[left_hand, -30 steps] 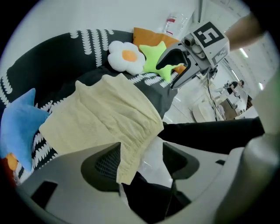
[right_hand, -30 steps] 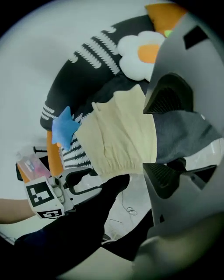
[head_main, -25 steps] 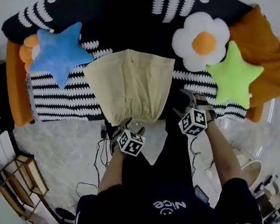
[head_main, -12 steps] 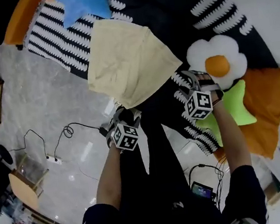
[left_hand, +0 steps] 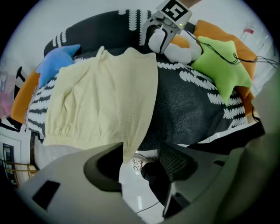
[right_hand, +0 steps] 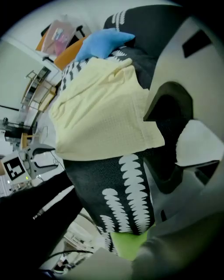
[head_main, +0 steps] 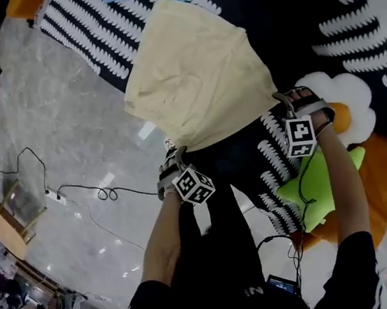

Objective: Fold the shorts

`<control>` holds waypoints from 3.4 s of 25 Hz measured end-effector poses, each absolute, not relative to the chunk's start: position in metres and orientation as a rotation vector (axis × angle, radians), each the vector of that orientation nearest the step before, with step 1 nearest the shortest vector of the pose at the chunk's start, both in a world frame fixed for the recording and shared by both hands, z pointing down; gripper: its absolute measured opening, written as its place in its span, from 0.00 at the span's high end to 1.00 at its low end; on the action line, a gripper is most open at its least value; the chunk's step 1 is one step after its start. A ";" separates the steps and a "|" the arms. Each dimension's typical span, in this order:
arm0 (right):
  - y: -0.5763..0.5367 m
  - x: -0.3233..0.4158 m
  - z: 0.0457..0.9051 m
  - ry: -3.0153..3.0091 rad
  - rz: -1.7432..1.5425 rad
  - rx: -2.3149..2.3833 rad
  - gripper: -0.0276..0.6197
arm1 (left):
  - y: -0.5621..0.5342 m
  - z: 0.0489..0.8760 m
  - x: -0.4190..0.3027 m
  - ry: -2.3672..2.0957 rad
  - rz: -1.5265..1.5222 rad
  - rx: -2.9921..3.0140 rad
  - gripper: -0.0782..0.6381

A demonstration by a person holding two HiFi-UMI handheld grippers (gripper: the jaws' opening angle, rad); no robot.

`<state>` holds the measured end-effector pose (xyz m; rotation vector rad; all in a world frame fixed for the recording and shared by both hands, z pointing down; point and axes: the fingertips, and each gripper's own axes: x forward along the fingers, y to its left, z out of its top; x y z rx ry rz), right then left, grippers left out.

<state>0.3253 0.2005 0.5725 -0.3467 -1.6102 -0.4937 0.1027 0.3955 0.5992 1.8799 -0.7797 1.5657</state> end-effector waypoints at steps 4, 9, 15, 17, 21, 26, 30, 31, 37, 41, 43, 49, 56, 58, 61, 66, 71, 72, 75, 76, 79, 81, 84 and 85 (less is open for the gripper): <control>0.186 0.332 0.593 -1.519 -0.587 -0.391 0.65 | 0.389 0.631 0.102 -0.769 1.604 1.815 0.52; 0.181 0.324 0.592 -1.511 -0.655 -0.405 0.92 | 0.379 0.633 0.085 -0.829 1.663 1.817 0.79; 0.197 0.347 0.564 -1.446 -0.656 -0.551 0.92 | 0.387 0.598 0.089 -0.743 1.587 1.914 0.86; 0.210 0.360 0.554 -1.409 -0.631 -0.617 0.92 | 0.395 0.585 0.095 -0.694 1.544 1.938 0.87; 0.232 0.384 0.538 -1.357 -0.590 -0.686 0.92 | 0.407 0.568 0.112 -0.652 1.501 1.954 0.87; 0.237 0.394 0.523 -1.377 -0.510 -0.655 0.92 | 0.407 0.560 0.121 -0.674 1.455 1.937 0.87; 0.211 0.379 0.502 -1.429 -0.414 -0.555 0.92 | 0.392 0.542 0.114 -0.744 1.292 1.929 0.87; 0.203 0.373 0.495 -1.435 -0.390 -0.534 0.92 | 0.387 0.536 0.109 -0.770 1.249 1.927 0.87; 0.132 0.319 0.450 -1.454 -0.429 -0.423 0.92 | 0.354 0.498 0.088 -0.874 1.027 1.873 0.87; 0.086 0.265 0.432 -1.441 -0.467 -0.415 0.92 | 0.332 0.488 0.059 -0.956 0.953 1.852 0.87; 0.061 0.233 0.423 -1.427 -0.480 -0.395 0.92 | 0.317 0.481 0.038 -1.014 0.896 1.837 0.87; 0.002 0.146 0.419 -1.424 -0.465 -0.361 0.92 | 0.280 0.483 -0.016 -1.134 0.733 1.747 0.87; -0.051 0.054 0.436 -1.442 -0.455 -0.395 0.92 | 0.243 0.496 -0.081 -1.234 0.555 1.584 0.87; -0.064 0.024 0.451 -1.427 -0.468 -0.398 0.92 | 0.237 0.507 -0.102 -1.260 0.494 1.536 0.87; -0.081 -0.023 0.479 -1.422 -0.462 -0.379 0.92 | 0.231 0.529 -0.128 -1.292 0.423 1.449 0.87; -0.090 -0.054 0.545 -1.396 -0.520 -0.325 0.91 | 0.234 0.581 -0.135 -1.290 0.439 1.360 0.86; -0.084 -0.066 0.581 -1.507 -0.374 -0.202 0.35 | 0.240 0.614 -0.146 -1.316 0.468 1.250 0.62; -0.079 -0.068 0.577 -1.548 -0.313 -0.197 0.23 | 0.243 0.613 -0.149 -1.321 0.445 1.237 0.60; -0.071 -0.081 0.546 -1.716 -0.228 -0.156 0.23 | 0.253 0.605 -0.161 -1.334 0.400 1.233 0.56; -0.069 -0.084 0.533 -1.776 -0.218 -0.137 0.23 | 0.258 0.604 -0.165 -1.339 0.396 1.228 0.54; -0.057 -0.085 0.496 -1.915 -0.229 -0.090 0.23 | 0.274 0.601 -0.177 -1.374 0.407 1.194 0.54; -0.043 -0.080 0.477 -1.969 -0.266 -0.084 0.23 | 0.279 0.597 -0.186 -1.413 0.418 1.181 0.54; 0.001 -0.071 0.457 -2.028 -0.340 -0.140 0.25 | 0.281 0.589 -0.187 -1.430 0.417 1.203 0.55; 0.022 -0.067 0.455 -2.037 -0.364 -0.176 0.26 | 0.281 0.587 -0.185 -1.430 0.420 1.215 0.55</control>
